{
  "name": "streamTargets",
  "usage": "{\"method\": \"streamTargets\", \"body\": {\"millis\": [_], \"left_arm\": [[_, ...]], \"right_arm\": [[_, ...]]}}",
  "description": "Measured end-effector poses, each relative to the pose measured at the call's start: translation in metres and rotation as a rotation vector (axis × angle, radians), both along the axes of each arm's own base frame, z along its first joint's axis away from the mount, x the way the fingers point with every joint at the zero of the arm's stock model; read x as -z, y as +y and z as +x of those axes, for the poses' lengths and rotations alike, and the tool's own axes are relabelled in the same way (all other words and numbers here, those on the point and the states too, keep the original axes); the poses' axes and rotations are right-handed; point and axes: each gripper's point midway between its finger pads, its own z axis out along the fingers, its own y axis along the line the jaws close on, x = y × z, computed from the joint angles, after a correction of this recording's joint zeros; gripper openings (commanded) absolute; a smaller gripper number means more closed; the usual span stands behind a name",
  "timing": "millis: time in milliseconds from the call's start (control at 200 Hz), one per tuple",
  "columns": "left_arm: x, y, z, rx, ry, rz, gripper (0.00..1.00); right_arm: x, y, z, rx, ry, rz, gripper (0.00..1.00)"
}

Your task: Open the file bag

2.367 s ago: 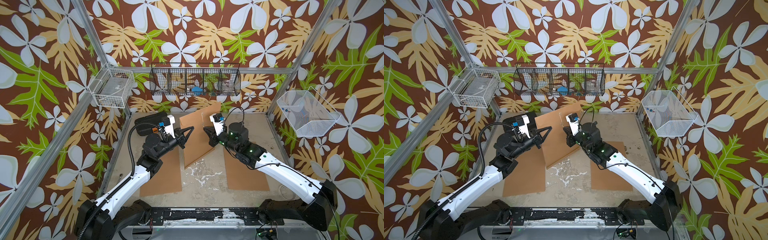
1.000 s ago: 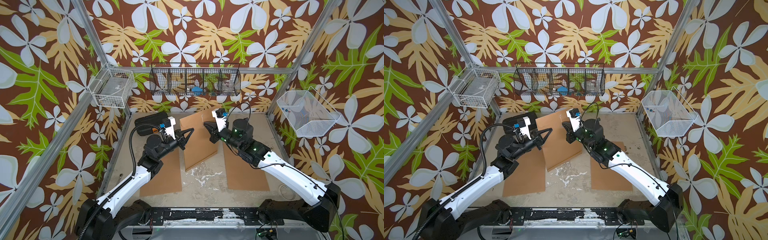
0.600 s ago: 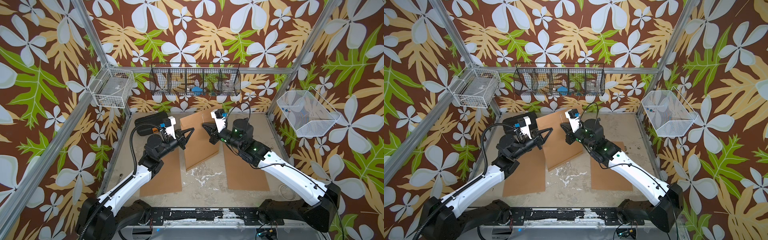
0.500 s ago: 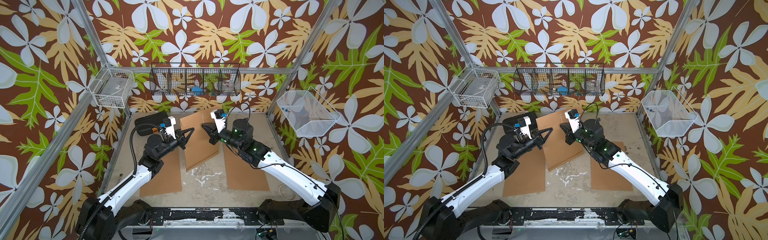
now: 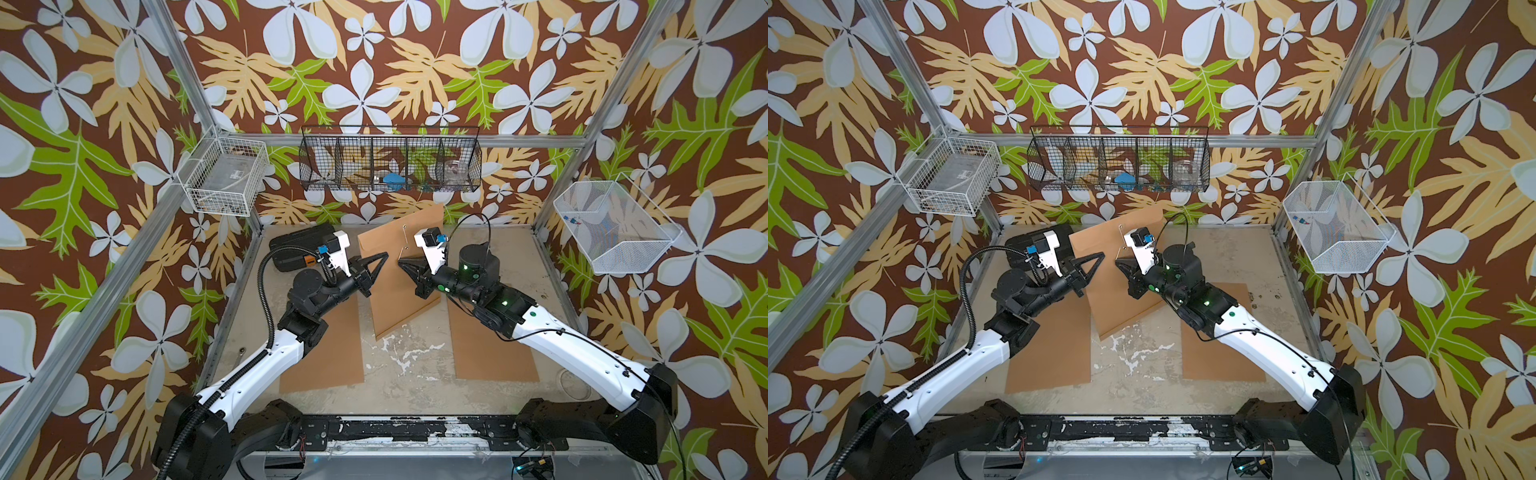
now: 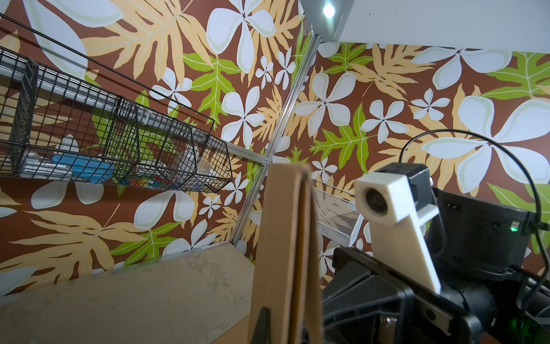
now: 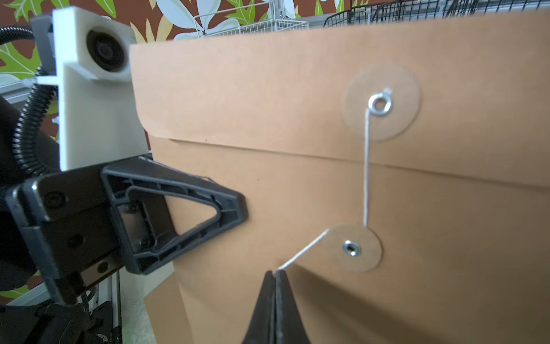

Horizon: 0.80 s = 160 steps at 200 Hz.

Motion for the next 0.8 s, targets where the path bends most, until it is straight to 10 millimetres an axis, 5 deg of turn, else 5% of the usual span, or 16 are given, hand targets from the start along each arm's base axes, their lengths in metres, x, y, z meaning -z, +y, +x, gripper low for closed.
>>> {"method": "streamTargets", "body": {"millis": [801], "left_arm": [[-0.023, 0.011, -0.009, -0.031, -0.044, -0.05, 0.0]], "right_arm": [[0.019, -0.02, 0.007, 0.116, 0.025, -0.052, 0.0]]}}
